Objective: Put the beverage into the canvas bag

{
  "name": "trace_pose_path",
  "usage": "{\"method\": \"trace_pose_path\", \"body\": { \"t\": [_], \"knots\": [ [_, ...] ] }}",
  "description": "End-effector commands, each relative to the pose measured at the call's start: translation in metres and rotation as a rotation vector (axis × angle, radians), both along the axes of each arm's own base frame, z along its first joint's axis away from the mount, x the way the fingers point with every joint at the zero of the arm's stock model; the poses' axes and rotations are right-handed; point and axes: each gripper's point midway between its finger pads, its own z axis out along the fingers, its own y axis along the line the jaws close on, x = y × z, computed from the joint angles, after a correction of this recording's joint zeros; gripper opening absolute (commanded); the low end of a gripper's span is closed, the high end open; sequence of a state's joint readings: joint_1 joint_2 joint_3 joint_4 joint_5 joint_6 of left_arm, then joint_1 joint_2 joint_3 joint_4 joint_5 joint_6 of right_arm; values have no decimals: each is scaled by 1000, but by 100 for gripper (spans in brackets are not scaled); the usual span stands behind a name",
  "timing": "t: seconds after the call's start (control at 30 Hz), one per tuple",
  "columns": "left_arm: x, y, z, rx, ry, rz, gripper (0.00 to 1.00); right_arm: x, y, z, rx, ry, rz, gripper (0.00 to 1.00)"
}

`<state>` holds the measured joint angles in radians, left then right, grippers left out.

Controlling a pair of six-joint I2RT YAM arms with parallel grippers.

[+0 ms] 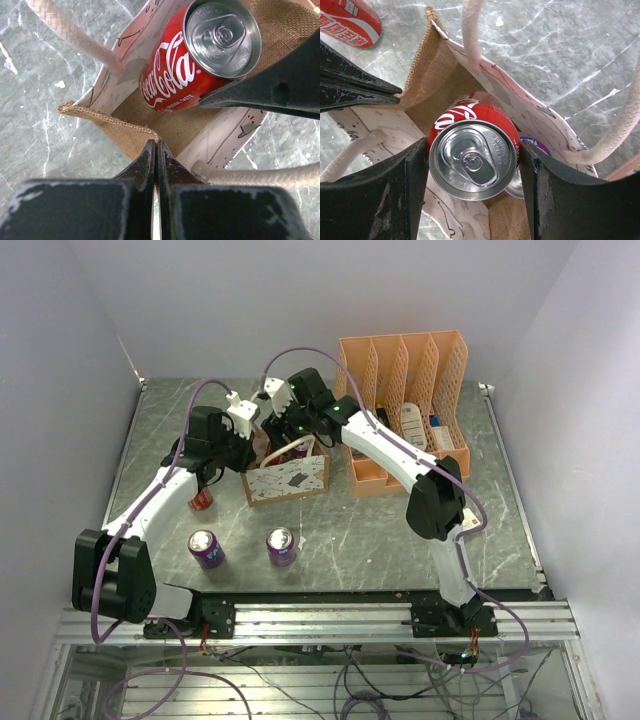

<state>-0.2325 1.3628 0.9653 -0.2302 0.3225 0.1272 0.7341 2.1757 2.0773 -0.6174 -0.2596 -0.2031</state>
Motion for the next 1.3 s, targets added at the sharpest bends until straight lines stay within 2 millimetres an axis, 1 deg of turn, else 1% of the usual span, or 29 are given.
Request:
{"method": "trace_pose_path", "body": {
  "t": [0.0, 0.13, 0.37, 0.6, 0.83, 1.0, 1.1, 1.13, 1.27],
  "knots": [
    [-3, -2, 6, -11, -17, -21, 7, 2, 15, 31, 96, -42, 73, 30],
    [-4, -2, 7, -16, -16, -21, 7, -2, 21, 15, 79, -6, 90, 30],
    [-4, -3, 7, -31, -3, -11, 7, 5, 21, -6, 39, 14, 62, 31],
    [-3, 1, 6, -19, -9, 6, 7, 19, 16, -18, 8, -21, 2, 34],
    [-4, 2, 5, -11, -12, 4, 7, 33, 15, -17, 38, -34, -29, 36],
    [-5, 1, 5, -12, -12, -4, 7, 37, 17, -23, 42, -35, -32, 37],
    [-5, 1, 4, -12, -10, -8, 7, 38, 17, -31, 32, -26, -33, 39],
    [-5, 1, 4, -12, -11, -9, 7, 39, 16, -37, 23, -21, -34, 40],
    [-5, 0, 5, -15, -13, -11, 7, 41, 15, -48, 0, -16, -39, 45]
  ]
}}
